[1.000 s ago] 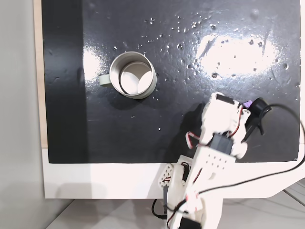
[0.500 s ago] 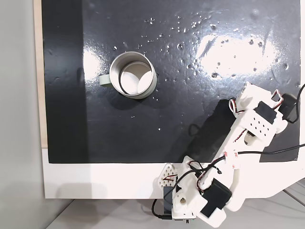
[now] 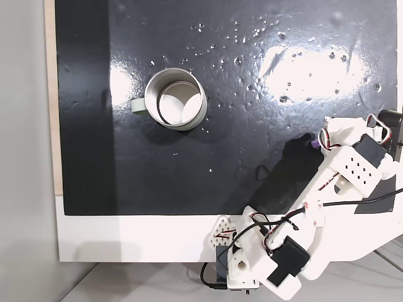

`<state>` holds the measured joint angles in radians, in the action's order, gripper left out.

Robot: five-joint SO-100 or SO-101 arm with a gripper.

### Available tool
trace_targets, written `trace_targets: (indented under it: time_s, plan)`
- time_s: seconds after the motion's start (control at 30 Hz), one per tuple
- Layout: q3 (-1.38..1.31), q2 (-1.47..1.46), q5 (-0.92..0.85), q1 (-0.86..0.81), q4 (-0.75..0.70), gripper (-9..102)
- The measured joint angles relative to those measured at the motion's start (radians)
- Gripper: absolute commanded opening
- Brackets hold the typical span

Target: Grasp a pengrip and put it in the cup.

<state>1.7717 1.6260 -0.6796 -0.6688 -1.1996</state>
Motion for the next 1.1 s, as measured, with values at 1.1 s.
trace_targets:
  time_s: [1.1]
  plan:
    - [-0.333, -0.433, -0.273, -0.063, -0.196, 0]
